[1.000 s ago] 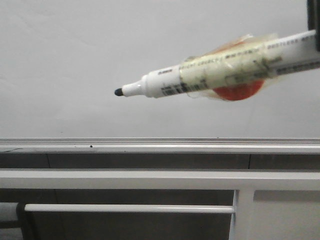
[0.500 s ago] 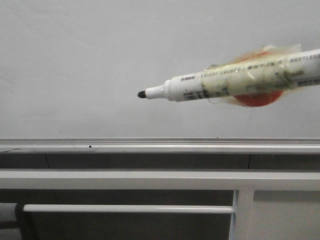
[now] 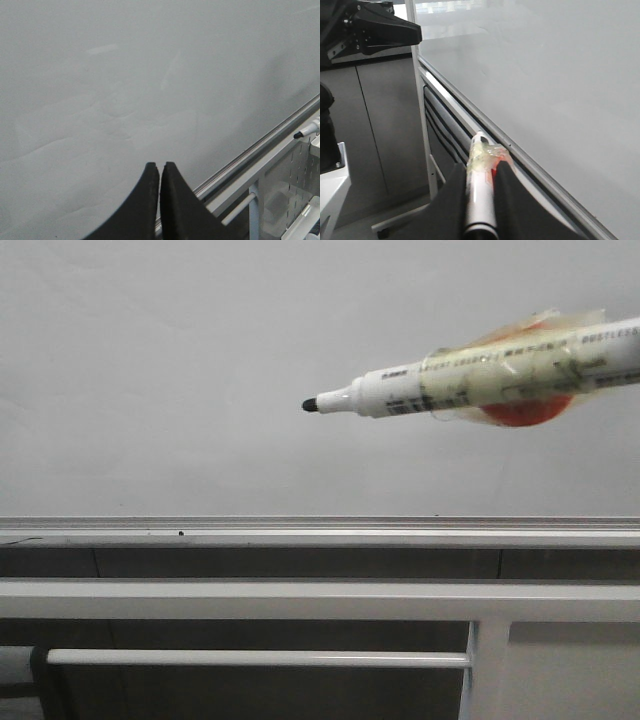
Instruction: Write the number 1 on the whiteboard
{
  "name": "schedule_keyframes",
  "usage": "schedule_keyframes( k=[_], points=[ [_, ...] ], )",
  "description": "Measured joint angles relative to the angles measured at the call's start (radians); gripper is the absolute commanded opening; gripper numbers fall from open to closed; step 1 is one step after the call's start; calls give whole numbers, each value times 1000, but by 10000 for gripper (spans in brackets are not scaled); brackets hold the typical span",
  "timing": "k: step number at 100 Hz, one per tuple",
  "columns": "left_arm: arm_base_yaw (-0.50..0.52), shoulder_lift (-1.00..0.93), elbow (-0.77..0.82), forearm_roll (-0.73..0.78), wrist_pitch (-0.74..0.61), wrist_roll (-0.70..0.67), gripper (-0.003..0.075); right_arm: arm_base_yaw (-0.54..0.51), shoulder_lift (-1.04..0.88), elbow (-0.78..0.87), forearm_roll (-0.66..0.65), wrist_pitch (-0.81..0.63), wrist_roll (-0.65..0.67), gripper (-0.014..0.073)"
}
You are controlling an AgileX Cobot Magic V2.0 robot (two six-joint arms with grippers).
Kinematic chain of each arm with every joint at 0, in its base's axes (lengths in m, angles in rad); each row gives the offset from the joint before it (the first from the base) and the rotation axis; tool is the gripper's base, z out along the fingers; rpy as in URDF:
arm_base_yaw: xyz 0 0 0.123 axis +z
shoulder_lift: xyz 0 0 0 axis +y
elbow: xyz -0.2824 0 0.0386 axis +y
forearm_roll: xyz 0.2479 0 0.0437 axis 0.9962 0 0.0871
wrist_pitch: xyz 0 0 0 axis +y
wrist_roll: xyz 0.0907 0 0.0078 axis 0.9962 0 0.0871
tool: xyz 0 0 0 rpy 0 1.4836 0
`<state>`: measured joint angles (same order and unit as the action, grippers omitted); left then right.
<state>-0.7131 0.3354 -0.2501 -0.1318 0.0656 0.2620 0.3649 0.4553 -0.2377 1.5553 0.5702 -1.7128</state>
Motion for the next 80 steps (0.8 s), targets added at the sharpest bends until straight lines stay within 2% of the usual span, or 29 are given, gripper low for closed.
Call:
schedule_keyframes(
  k=[17,40,53,70,80],
  points=[
    [0,0,0,4,0,0,-20,0,0,-2,32,-49,-19,-44],
    [0,0,0,3,-1,0,-20,0,35,-2,211,-121,-55,-43],
    [0,0,0,3,-4,0,-20,0,109,-2,231,-106,-103,-44],
    [0,0,0,3,-6,0,-20,0,189,-4,235,-4,-206,-43],
    [0,0,0,3,-6,0,-20,0,201,-23,235,-16,-224,-43]
  ],
)
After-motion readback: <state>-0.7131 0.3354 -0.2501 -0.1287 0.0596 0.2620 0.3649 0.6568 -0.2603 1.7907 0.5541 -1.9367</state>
